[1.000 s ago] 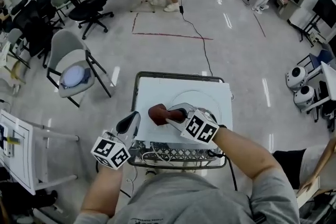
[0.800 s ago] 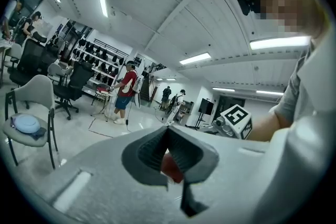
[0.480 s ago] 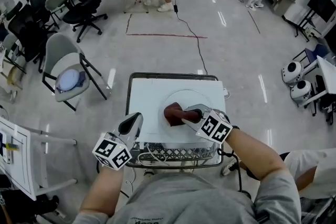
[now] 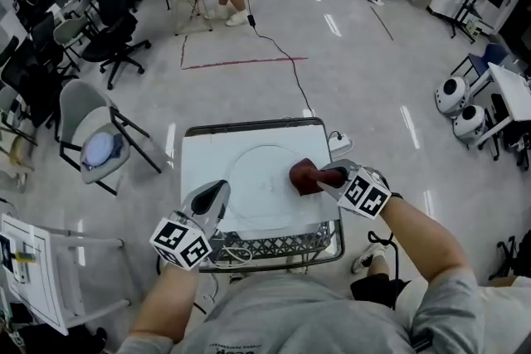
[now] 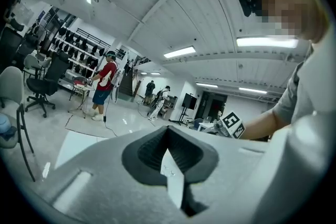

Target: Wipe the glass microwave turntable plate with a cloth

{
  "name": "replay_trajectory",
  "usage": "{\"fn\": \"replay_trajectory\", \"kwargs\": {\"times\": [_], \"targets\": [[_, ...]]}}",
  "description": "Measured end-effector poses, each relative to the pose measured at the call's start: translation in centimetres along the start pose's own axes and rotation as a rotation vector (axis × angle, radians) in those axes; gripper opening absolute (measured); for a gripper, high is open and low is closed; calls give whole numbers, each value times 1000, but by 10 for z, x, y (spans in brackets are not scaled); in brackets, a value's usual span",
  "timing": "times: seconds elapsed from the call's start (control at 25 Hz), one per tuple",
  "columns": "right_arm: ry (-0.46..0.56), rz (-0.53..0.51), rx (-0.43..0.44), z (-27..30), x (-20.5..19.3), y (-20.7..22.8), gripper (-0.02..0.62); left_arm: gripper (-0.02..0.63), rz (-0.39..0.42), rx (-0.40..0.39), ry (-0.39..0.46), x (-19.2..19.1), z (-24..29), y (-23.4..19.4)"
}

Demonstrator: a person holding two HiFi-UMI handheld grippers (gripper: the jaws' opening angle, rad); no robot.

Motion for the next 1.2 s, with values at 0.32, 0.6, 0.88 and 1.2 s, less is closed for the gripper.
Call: {"fn": "replay_trajectory", "kwargs": {"times": [0.32,0.6,0.88,1.2], "targets": [[36,20,-9,-6,14,-7,81,0,-3,3,2,4,-10,-17],[201,-123,176,52,140,-90,81,0,-15,43,27,8,-51,-51],[157,-178,253,99,154,-124,81,0,-29,78,26,4,-79,-65],[106,-139,182,56,88,-93,81,0,-24,68,11,-10,-58,-25]]}}
Point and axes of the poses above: the fingertips, and each gripper's own axes: z forward along the fingers, y to its right, x out of its top, the point moved 5 cm from there along -z, backward along the fingers, and after that the axes turned 1 degree about y, right-handed, at the moved point
